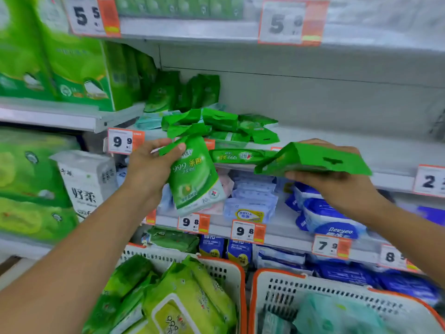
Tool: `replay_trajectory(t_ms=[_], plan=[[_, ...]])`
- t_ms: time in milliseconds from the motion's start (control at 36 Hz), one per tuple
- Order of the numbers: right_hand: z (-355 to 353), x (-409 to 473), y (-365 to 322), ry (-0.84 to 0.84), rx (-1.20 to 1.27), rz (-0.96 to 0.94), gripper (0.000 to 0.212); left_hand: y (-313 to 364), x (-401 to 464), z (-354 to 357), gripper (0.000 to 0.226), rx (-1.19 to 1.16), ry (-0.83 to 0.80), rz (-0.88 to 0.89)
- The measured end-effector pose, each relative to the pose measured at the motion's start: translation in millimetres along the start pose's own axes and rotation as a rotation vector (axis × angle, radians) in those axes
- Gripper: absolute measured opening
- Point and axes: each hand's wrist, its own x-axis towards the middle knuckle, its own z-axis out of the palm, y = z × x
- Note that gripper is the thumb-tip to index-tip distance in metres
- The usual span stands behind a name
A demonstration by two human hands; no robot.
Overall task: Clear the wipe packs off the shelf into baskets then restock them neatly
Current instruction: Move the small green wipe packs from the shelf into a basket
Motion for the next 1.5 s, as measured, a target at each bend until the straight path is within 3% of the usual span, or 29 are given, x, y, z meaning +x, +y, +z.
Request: replay_trajectory(t_ms=[83,194,278,361,472,639,833,944,1056,1194,1306,1417,1500], plan=[[0.9,-2.0,6.8,-0.038,0.339,0.325,0.041,-6.2,0.0,-12.4,0.028,0.026,-0.067,-0.12],[0.2,-3.7,18.6,-0.162,0.681,0.472,0.067,-4.0,-4.2,-17.0,0.013,0.013,-0.154,-0.218],[2.0,-1.2,24.9,-0.178,0.789,0.567,0.054,-5.3,-11.5,-14.2,0.028,0.097,-0.184,-0.261],[4.6,3.6,26.8,-0.222,0.886,0.607,0.056,-9.3,-15.9,-11.4,0.037,0.165,-0.223,-0.299],[5.2,7.4,35.9,-0.228,0.955,0.673,0.079,-17.3,-22.6,-3.7,0.018,0.273,-0.315,-0.279],[6.4,7.1,46.7,-0.216,1.053,0.793,0.099,-30.0,-24.4,3.7,0.018,0.345,-0.255,-0.132],[18.2,10.9,46.1,-0.131,1.086,0.854,0.06,-22.9,-19.4,3.7,0.02,0.409,-0.181,-0.018],[21.6,14.7,35.9,-0.092,1.073,0.883,0.037,-22.3,-19.4,5.0,0.018,0.236,-0.224,-0.22],[38.2,12.6,29.7,-0.107,1.038,0.959,0.038,-30.9,-36.4,23.5,0.023,0.141,-0.356,-0.447],[53.4,13.8,24.2,-0.054,0.969,0.984,0.038,-34.2,-51.2,34.0,0.052,0.085,-0.404,-0.519],[54.6,14.6,22.9,0.027,0.915,0.982,0.049,-36.8,-51.0,31.0,0.039,0.133,-0.463,-0.417],[37.6,20.5,14.6,0.172,0.914,0.865,0.023,-35.4,-45.3,27.1,0.036,0.058,-0.39,-0.378],[26.1,19.0,9.5,0.288,0.631,0.739,0.019,-30.9,-43.8,24.4,0.025,0.03,-0.364,-0.336]])
